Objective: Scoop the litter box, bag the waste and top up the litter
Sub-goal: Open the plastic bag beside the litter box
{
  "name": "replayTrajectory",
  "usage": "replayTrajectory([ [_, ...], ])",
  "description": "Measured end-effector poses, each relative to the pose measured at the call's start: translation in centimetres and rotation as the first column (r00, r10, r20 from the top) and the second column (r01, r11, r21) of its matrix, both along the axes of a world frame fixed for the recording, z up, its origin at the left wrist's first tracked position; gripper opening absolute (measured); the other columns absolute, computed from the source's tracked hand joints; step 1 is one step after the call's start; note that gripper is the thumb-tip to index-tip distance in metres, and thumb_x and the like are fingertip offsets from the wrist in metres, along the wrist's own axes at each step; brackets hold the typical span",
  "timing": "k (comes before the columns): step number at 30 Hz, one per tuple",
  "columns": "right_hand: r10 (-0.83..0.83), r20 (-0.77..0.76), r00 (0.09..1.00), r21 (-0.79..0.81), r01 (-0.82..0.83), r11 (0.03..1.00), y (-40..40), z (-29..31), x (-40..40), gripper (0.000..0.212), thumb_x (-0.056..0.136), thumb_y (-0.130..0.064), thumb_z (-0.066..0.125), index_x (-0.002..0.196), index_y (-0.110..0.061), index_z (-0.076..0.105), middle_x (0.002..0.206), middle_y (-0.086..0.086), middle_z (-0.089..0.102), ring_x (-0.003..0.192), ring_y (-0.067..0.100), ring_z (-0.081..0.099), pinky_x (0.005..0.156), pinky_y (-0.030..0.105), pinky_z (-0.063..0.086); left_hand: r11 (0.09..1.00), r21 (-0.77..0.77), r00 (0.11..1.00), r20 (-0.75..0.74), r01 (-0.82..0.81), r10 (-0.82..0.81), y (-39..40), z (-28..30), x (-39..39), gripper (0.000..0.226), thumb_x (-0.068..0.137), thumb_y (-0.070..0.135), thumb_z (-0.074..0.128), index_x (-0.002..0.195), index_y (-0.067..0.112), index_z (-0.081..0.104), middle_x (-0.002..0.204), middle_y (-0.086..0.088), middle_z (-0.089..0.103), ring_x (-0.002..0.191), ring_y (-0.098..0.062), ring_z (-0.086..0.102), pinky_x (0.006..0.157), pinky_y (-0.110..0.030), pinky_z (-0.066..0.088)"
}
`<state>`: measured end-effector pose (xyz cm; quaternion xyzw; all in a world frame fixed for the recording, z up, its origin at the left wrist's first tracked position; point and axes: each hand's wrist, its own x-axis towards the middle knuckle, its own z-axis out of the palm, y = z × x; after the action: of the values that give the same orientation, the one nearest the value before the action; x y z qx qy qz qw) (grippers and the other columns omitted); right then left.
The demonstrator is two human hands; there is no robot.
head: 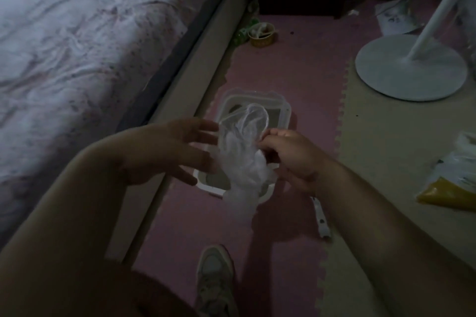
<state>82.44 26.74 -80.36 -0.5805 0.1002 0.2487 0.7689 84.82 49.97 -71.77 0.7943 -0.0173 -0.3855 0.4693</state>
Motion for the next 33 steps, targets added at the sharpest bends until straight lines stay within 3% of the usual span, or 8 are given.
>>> replayTrajectory([
  [5,-0.054,-0.076,0.996,0.107,0.062,0.992,1.7,-0.4,-0.3,0.026,0.092,-0.010,0.047,0.068,-0.015,0.056,0.058,-0.003,0.055,0.052,0.013,0.052,0.049,0.026,0.043,0.996,-0.032,0.996,-0.047,-0.083,0.082,-0.4,-0.6,0.4,0.060,0.075,0.044,0.081,0.126,0.019,0.064,0.117,-0.003,0.074,0.107,-0.025,0.072,0.085,-0.053,0.058],
  [9,-0.054,-0.167,0.984,0.170,0.083,0.982,2.6,-0.7,-0.1,0.029,0.092,-0.020,0.043,0.069,-0.012,0.059,0.066,0.003,0.058,0.052,0.014,0.056,0.051,0.028,0.047,0.992,0.031,0.992,0.040,-0.120,0.119,-1.3,-2.1,1.0,0.043,0.078,0.016,0.078,0.117,0.005,0.064,0.102,-0.019,0.074,0.086,-0.037,0.075,0.069,-0.042,0.058],
  [15,-0.028,-0.219,0.975,0.181,0.068,0.981,2.1,-1.4,0.4,0.055,0.092,-0.056,0.050,0.122,-0.015,0.071,0.117,0.009,0.072,0.106,0.030,0.067,0.095,0.047,0.049,0.987,0.128,0.981,0.176,-0.099,0.076,-0.7,-2.3,1.3,0.029,0.083,0.011,0.075,0.110,0.012,0.064,0.083,-0.007,0.072,0.062,-0.016,0.069,0.048,-0.025,0.049],
  [18,0.016,-0.150,0.989,0.108,0.000,0.994,2.3,-1.0,0.3,0.046,0.084,-0.047,0.071,0.120,-0.017,0.072,0.116,0.012,0.073,0.101,0.028,0.069,0.083,0.042,0.056,0.974,0.179,0.951,0.297,-0.141,0.084,-1.0,-1.9,1.3,0.013,0.095,0.022,0.065,0.104,0.013,0.065,0.075,-0.002,0.067,0.056,-0.014,0.062,0.046,-0.025,0.047],
  [21,-0.008,-0.063,0.998,0.070,0.012,0.997,3.0,-0.8,0.2,0.023,0.091,-0.013,0.065,0.113,-0.013,0.071,0.101,0.010,0.076,0.084,0.024,0.072,0.067,0.035,0.057,0.918,0.377,0.905,0.422,-0.124,-0.051,-1.1,-1.9,1.1,0.033,0.094,0.045,0.062,0.111,0.018,0.062,0.089,0.005,0.068,0.072,-0.014,0.067,0.063,-0.031,0.053],
  [23,-0.024,-0.047,0.999,0.094,0.028,0.995,3.4,-0.5,0.5,0.023,0.092,-0.001,0.056,0.106,-0.010,0.071,0.089,0.008,0.073,0.076,0.022,0.069,0.059,0.031,0.055,0.832,0.539,0.714,0.634,-0.131,-0.298,-0.6,-1.9,1.0,0.052,0.088,0.061,0.059,0.126,0.026,0.056,0.112,0.012,0.062,0.096,-0.013,0.064,0.080,-0.034,0.050],
  [26,-0.006,-0.071,0.997,0.178,0.019,0.984,3.9,-0.2,0.9,0.025,0.095,0.002,0.047,0.100,-0.006,0.070,0.078,0.009,0.069,0.068,0.019,0.066,0.057,0.031,0.055,0.931,0.355,0.505,0.790,0.086,-0.348,-0.5,-0.4,-0.2,0.070,0.076,0.066,0.068,0.134,0.031,0.050,0.135,0.015,0.052,0.128,0.000,0.048,0.108,-0.044,0.042],
  [33,0.182,-0.180,0.967,0.470,-0.078,0.879,4.6,0.8,1.5,0.023,0.095,-0.011,0.049,0.095,-0.003,0.070,0.088,0.012,0.068,0.085,0.022,0.069,0.086,0.035,0.050,0.831,0.519,0.624,0.587,0.200,-0.516,-0.4,-0.6,-1.7,0.095,0.062,0.067,0.080,0.142,0.039,0.038,0.150,0.024,0.033,0.129,-0.003,0.047,0.102,-0.034,0.048],
])
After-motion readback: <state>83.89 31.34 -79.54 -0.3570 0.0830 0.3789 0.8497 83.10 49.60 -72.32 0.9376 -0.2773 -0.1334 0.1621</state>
